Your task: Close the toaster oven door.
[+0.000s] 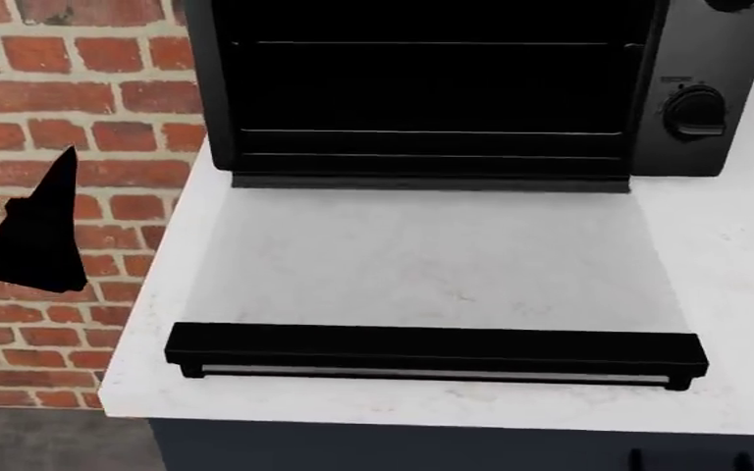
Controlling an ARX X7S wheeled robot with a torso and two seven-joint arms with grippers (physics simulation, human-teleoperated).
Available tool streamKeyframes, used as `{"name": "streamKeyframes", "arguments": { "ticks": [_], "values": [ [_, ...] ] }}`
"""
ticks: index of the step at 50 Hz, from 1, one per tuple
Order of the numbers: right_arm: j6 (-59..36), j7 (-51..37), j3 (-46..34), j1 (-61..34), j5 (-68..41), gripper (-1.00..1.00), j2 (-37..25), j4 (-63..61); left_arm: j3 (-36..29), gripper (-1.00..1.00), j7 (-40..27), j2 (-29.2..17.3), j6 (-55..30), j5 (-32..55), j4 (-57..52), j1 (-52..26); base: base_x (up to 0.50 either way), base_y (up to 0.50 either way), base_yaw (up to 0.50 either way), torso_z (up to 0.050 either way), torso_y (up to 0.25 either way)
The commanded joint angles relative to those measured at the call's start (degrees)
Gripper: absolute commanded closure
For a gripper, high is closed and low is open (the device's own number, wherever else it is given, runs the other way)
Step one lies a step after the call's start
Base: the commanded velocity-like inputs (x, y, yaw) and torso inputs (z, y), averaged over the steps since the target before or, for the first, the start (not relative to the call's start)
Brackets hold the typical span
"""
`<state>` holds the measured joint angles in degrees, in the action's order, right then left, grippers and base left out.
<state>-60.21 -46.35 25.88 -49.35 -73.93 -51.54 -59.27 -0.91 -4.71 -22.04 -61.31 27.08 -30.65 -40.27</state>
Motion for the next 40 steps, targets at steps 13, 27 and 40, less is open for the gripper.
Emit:
{"name": "streamKeyframes", "arguments": {
  "ticks": [13, 27, 40],
  "values": [
    [3.02, -1.77, -1.3, 1.05, -1.41, -1.0, -2.75, 0.16, -0.1, -1.0, 0.05, -0.14, 0.85, 0.48, 0.69, 0.19, 0.46, 0.0, 0.0, 0.0, 0.0],
    [5.11, -2.52, -0.79, 2.13, -2.43, -1.0, -3.68, 0.08, -1.25, -1.0, 1.48, -1.13, 5.29, -0.89, 3.12, 1.51, 0.33, 0.0, 0.0, 0.0, 0.001],
    [6.56, -3.78, -2.04, 1.7, -3.52, -1.0, -4.95, 0.11, -9.9, -1.0, 13.8, -16.6, 31.92, -14.15, 1.83, 10.5, 0.0, 0.0, 0.0, 0.0, 0.0]
  ]
}}
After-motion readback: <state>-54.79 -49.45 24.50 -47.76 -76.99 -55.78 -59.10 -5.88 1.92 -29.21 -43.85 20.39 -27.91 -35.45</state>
